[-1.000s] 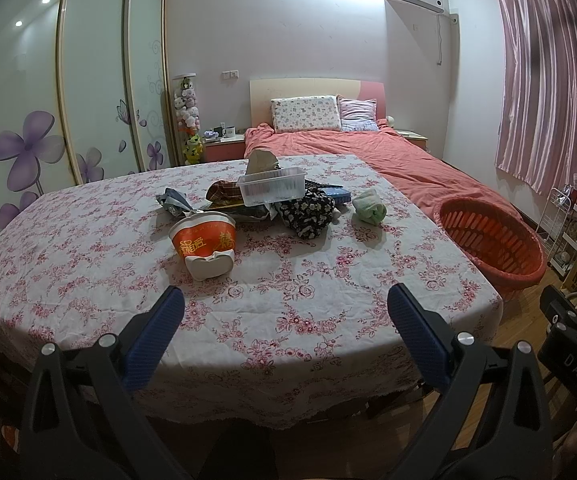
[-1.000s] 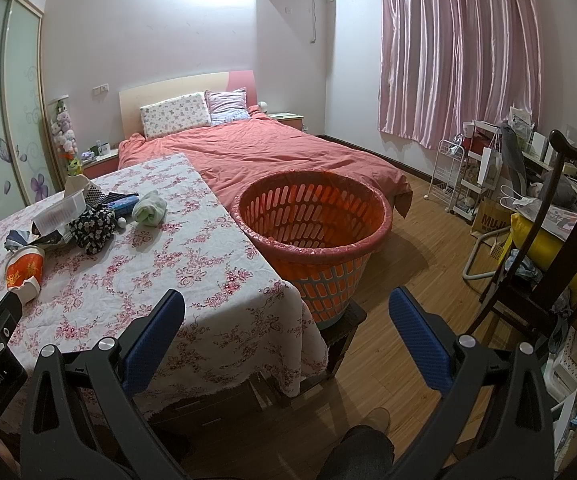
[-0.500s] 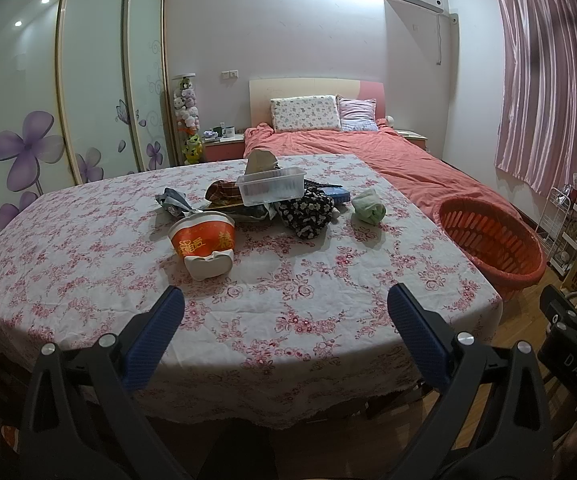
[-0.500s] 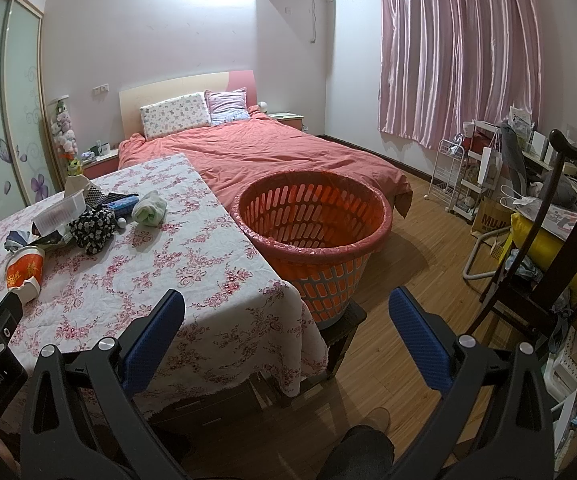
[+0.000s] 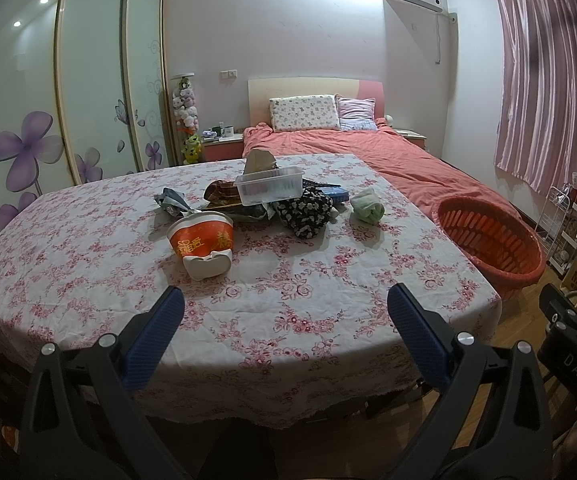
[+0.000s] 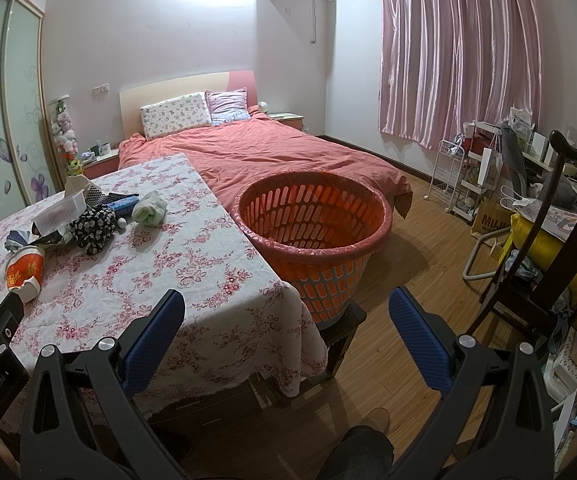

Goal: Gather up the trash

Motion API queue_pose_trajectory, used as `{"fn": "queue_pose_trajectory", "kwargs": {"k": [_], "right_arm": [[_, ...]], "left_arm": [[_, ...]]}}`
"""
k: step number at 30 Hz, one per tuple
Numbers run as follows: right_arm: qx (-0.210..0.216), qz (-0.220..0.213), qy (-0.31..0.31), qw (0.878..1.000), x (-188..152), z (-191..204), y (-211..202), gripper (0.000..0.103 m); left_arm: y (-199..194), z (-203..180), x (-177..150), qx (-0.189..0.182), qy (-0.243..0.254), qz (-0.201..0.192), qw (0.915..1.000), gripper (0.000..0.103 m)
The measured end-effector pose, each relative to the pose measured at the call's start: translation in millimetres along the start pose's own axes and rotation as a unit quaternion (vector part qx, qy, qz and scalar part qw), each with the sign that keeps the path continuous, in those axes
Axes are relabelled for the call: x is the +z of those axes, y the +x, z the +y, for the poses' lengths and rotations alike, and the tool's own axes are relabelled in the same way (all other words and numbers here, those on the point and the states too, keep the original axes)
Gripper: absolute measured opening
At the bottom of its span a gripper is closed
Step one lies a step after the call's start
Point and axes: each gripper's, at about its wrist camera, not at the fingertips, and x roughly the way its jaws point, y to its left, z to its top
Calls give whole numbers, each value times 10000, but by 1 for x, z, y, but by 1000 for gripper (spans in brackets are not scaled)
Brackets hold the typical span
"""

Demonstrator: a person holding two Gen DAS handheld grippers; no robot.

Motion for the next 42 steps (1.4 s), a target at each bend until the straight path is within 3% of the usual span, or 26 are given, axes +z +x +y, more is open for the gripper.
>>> {"fn": "queue_pose_trajectory", "kwargs": {"k": [26, 36, 42], "right_arm": [[13, 3, -1, 10000, 0, 0, 3, 101], [315, 119, -68, 9994, 4, 14, 20, 101], [617, 219, -75, 9978, 8, 31, 40, 101]], "left_arm": [[4, 0, -1, -8, -49, 88, 9999, 99], [45, 52, 7, 191, -610, 448, 9969, 99], [90, 94, 17, 627, -956, 757, 9906, 99]]}}
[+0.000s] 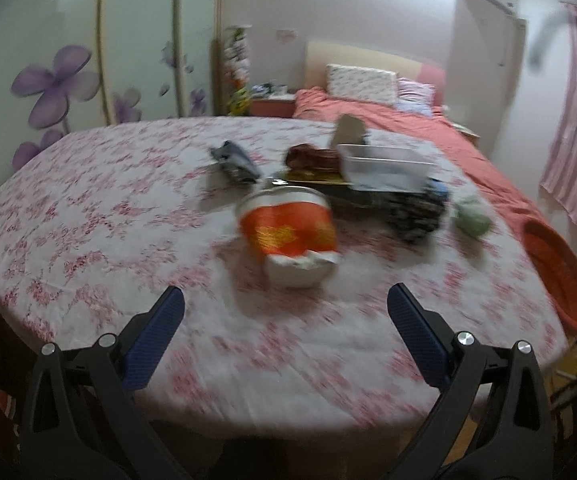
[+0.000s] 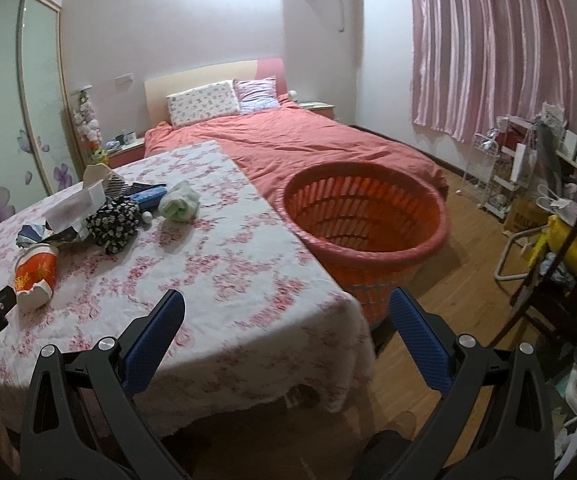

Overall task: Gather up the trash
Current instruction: 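Grasp the orange-and-white paper cup with the left tool while the right tool approaches the grey sock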

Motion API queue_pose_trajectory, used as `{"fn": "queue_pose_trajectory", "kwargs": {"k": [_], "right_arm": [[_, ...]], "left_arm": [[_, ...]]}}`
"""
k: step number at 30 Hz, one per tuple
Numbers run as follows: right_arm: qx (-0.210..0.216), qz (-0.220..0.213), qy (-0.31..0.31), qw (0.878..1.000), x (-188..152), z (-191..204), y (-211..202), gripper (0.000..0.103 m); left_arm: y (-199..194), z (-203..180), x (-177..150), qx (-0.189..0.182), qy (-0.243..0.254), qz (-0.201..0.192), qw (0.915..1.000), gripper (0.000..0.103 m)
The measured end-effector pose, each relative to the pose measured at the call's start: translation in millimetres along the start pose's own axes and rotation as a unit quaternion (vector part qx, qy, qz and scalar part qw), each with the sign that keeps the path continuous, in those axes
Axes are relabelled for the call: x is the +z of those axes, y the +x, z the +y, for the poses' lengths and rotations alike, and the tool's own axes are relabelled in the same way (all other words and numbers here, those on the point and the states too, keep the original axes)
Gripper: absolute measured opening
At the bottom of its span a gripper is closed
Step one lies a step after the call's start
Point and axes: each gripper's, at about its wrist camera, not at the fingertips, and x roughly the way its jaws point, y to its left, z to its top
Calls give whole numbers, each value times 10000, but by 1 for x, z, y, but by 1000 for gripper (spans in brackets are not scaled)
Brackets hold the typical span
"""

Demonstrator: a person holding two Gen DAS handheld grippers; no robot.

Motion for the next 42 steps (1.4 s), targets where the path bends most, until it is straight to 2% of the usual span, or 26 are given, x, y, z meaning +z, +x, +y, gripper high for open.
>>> {"fn": "queue_pose_trajectory", "kwargs": {"k": [5, 10, 19, 28, 33, 39, 42], "right_arm": [[84, 186, -1, 9998, 3, 10, 17, 101], [76, 303, -97, 9995, 6, 19, 32, 101], [150, 339, -197, 9991, 18, 36, 51, 101], [555, 372, -321, 9972, 48, 62, 83, 101], [769, 571, -205, 9952, 61, 71, 105, 100], [918, 899, -198, 9915, 72, 88, 140, 88], [956, 1107, -216, 9890, 73, 94, 154, 76]], "left_arm": [[33, 9, 21, 207, -68, 119, 9997, 99], [64, 8, 35, 185, -80, 310, 9993, 99], [104, -3, 39, 95, -11, 767, 9970, 99], [118, 7, 44, -243, -113, 931, 9953, 73], [119, 10, 45, -358, -85, 913, 9951, 72], [110, 18, 46, -496, -74, 842, 9952, 72], [102, 21, 47, -536, -65, 780, 9955, 72]]}}
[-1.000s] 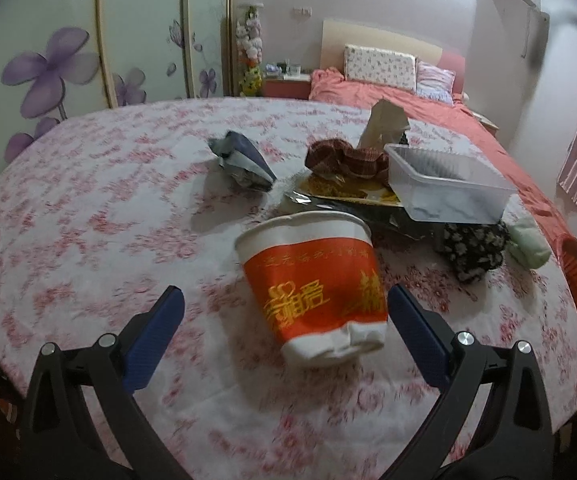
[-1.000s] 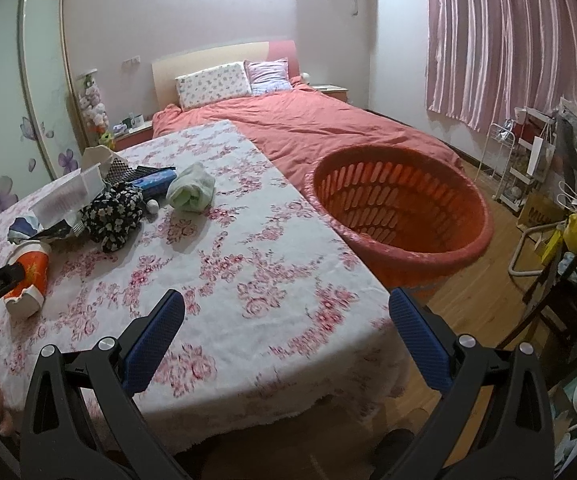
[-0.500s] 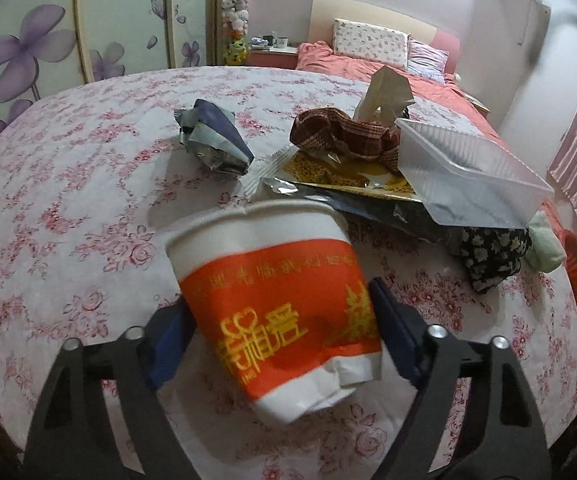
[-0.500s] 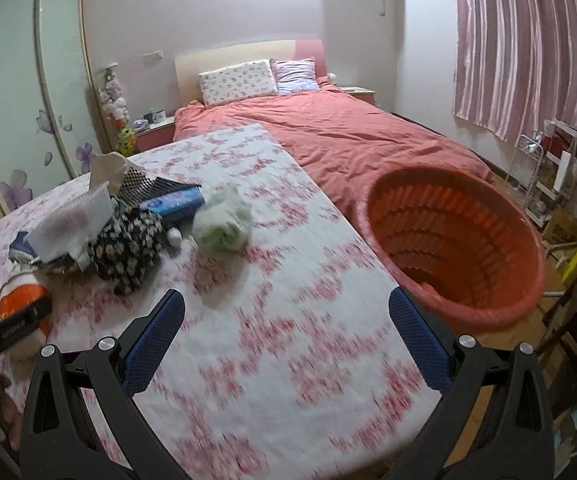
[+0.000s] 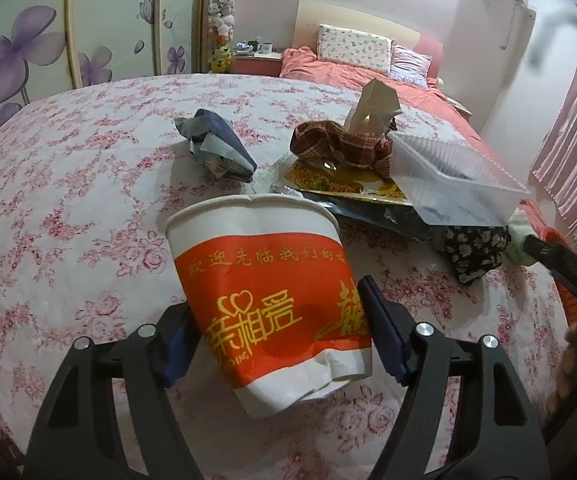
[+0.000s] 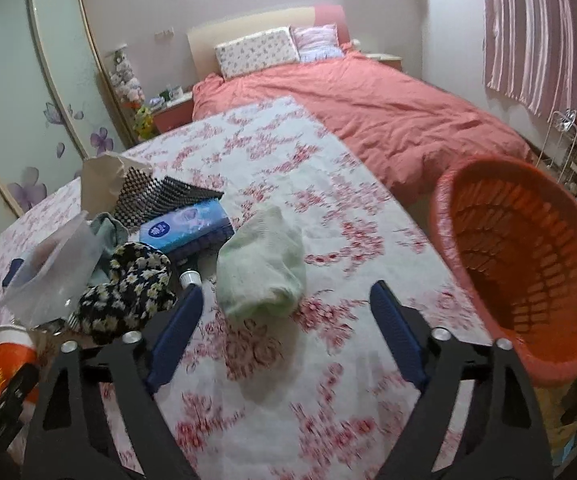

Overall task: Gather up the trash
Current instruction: 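Grasp the grey sock with the right tool and drop it into the orange basket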

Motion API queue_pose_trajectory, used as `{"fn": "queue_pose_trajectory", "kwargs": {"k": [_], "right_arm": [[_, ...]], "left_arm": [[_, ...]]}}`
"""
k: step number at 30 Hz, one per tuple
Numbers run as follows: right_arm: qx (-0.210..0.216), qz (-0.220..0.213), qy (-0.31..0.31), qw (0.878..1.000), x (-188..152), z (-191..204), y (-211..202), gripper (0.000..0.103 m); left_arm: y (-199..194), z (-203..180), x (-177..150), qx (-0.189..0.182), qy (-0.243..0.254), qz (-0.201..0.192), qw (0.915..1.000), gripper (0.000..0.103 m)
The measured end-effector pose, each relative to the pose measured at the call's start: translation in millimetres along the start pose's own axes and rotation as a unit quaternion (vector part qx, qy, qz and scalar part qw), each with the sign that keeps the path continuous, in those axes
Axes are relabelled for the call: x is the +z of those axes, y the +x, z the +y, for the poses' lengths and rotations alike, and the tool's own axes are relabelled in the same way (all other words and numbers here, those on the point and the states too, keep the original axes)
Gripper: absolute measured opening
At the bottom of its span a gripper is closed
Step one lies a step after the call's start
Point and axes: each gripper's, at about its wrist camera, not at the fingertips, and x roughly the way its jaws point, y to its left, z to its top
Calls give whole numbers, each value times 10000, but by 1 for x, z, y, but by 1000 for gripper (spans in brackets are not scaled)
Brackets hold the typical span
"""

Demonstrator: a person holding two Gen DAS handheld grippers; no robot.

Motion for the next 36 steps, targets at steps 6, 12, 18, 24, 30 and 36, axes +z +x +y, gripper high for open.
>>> {"fn": "queue_pose_trajectory", "kwargs": {"k": [6, 12, 18, 24, 30, 36], "right_arm": [[173, 203, 0, 9996, -5, -3, 5, 29], [180, -32, 114, 9998, -10, -21, -15, 18], [180, -401, 270, 9987, -8, -42, -38, 16], [119, -833, 378, 9957, -4, -65, -66, 16], [-130, -1244, 471, 9910, 1, -95, -88, 15], [-512, -1558, 660, 9842, 4, -129, -96, 15]], "left_arm": [[-16, -1, 2, -75, 50, -159, 9998, 72], [-36, -13, 7, -249, 165, -375, 9988, 72], [-56, -41, 11, -528, 402, -592, 9960, 72], [-66, -83, 17, -924, 728, -733, 9903, 72], [-70, -142, 24, -1539, 1091, -836, 9785, 72], [-67, -214, 25, -2149, 1607, -872, 9594, 72]]}}
